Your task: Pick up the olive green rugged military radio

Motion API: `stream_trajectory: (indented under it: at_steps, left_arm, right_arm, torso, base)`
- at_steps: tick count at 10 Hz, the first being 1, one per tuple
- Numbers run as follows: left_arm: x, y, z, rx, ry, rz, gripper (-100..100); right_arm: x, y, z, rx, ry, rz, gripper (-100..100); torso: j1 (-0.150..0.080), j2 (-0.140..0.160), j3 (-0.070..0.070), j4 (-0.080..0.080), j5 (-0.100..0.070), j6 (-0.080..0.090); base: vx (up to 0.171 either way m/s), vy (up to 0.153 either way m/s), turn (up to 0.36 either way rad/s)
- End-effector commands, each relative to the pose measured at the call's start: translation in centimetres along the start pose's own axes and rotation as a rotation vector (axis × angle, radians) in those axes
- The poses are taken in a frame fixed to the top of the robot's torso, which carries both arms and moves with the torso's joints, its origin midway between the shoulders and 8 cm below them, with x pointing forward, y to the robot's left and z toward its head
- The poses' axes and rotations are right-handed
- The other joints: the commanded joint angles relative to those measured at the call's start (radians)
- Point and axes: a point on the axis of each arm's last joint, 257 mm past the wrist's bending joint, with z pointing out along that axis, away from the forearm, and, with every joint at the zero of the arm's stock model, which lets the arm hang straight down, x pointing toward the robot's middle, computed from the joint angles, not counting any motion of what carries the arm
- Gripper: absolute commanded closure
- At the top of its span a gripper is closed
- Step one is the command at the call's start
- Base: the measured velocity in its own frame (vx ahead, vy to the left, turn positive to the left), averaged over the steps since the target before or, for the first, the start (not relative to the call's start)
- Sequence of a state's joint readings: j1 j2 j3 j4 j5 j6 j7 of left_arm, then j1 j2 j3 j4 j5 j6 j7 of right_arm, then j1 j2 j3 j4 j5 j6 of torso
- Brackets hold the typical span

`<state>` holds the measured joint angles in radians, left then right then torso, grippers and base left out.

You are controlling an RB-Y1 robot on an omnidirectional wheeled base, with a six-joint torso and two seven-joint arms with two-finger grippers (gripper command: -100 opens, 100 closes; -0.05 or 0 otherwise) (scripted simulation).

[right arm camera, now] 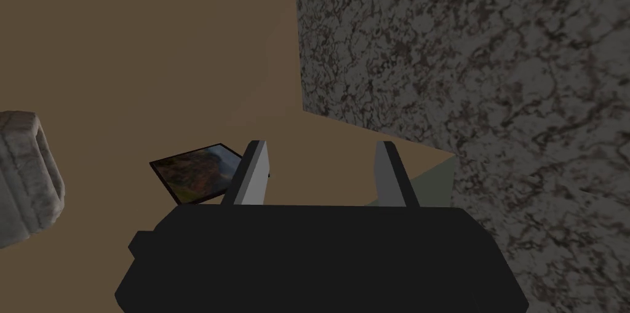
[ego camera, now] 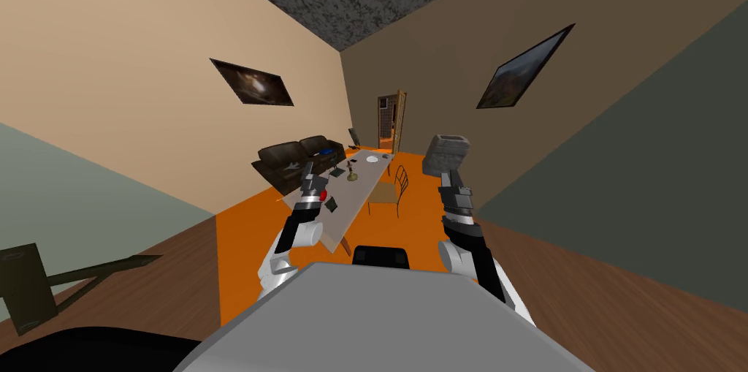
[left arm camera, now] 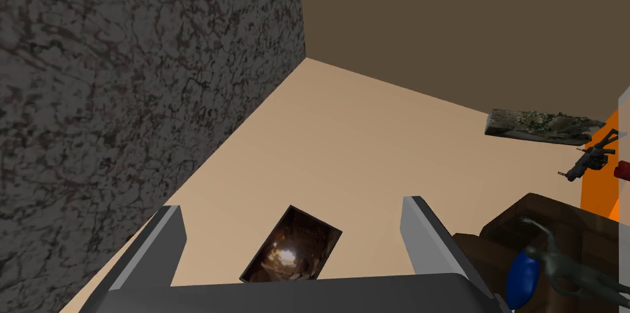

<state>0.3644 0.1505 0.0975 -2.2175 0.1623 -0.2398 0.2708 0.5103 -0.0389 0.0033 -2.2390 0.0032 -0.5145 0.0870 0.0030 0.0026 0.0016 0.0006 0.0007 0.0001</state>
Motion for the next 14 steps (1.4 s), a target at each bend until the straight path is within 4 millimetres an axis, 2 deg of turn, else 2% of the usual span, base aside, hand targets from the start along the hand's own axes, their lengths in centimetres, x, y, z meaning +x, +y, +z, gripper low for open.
stream_trajectory:
  at_steps: [1,2,3,4,5,7,8,9,10,11,12,13,14]
  left_arm:
    - [-2.0,2.5,0.1,-0.071,-0.031,-0.032,-100]
    - [-3.1,3.3,0.4,-0.098,-0.049,-0.055,-100]
    - [-3.4,4.1,0.2,-0.119,-0.057,-0.055,-100]
    - [-4.9,5.4,0.3,-0.156,-0.085,-0.081,-100]
    - [-5.0,5.6,0.3,-0.167,-0.088,-0.081,-100]
    - [-8.1,8.1,0.3,-0.242,-0.154,-0.140,-100]
    - [-8.4,8.9,0.0,-0.265,-0.165,-0.141,-100]
    - [-10.2,10.2,-0.3,-0.301,-0.205,-0.174,-100]
    - [-10.3,10.5,-0.4,-0.314,-0.210,-0.174,-100]
    - [-12.1,11.8,-0.8,-0.349,-0.254,-0.210,-100]
    - [-12.2,12.1,-1.0,-0.362,-0.259,-0.210,-100]
    - [-14.0,13.6,-1.7,-0.408,-0.310,-0.248,-100]
    - [-14.1,13.7,-1.7,-0.411,-0.312,-0.248,-100]
  right_arm:
    - [0.0,0.0,0.0,0.000,0.000,0.000,0]
    - [0.0,0.0,0.0,0.000,0.000,0.000,0]
    - [0.0,0.0,0.0,0.000,0.000,0.000,0]
    - [0.0,0.0,0.0,0.000,0.000,0.000,0]
    - [0.0,0.0,0.0,0.000,0.000,0.000,0]
    - [0.0,0.0,0.0,0.000,0.000,0.000,0]
    - [0.0,0.0,0.0,0.000,0.000,0.000,0]
    - [0.0,0.0,0.0,0.000,0.000,0.000,0]
    - [0.0,0.0,0.0,0.000,0.000,0.000,0]
    - [0.0,0.0,0.0,0.000,0.000,0.000,0]
    - [0.0,0.0,0.0,0.000,0.000,0.000,0]
    - [0.0,0.0,0.0,0.000,0.000,0.000,0]
    - [0.0,0.0,0.0,0.000,0.000,0.000,0]
  torso:
    - [0.000,0.000,0.000,0.000,0.000,0.000]
    - [0.000,0.001,0.000,0.000,0.000,0.000]
    - [0.001,0.002,0.001,0.000,0.000,0.000]
    - [0.001,0.000,0.000,0.000,0.000,0.000]
    - [0.000,0.000,0.000,0.000,0.000,0.000]
    - [-0.001,-0.001,0.000,0.000,0.000,0.000]
    - [0.001,0.000,0.000,0.000,0.000,0.000]
    - [0.000,-0.001,0.000,0.000,0.000,-0.001]
    - [-0.001,0.000,0.000,0.000,0.000,0.000]
    - [-0.001,-0.001,0.000,0.000,0.000,0.000]
    - [-0.001,-0.001,-0.001,0.000,0.000,0.000]
    - [-0.001,-0.001,-0.001,0.000,0.000,-0.001]
    - [0.000,-0.001,-0.001,0.000,0.000,0.000]
  base:
    - [-0.062,0.040,-0.157]
    - [-0.075,0.057,-0.145]
    - [-0.046,0.041,-0.041]
    - [-0.045,0.029,-0.078]
    - [-0.033,0.020,-0.069]
    - [-0.042,0.036,-0.144]
    - [-0.037,0.035,-0.060]
    - [-0.046,0.018,-0.108]
    - [-0.037,0.022,-0.059]
    - [-0.034,0.023,-0.132]
    - [-0.027,0.025,-0.062]
    - [-0.028,0.028,-0.106]
    - [-0.024,0.026,-0.070]
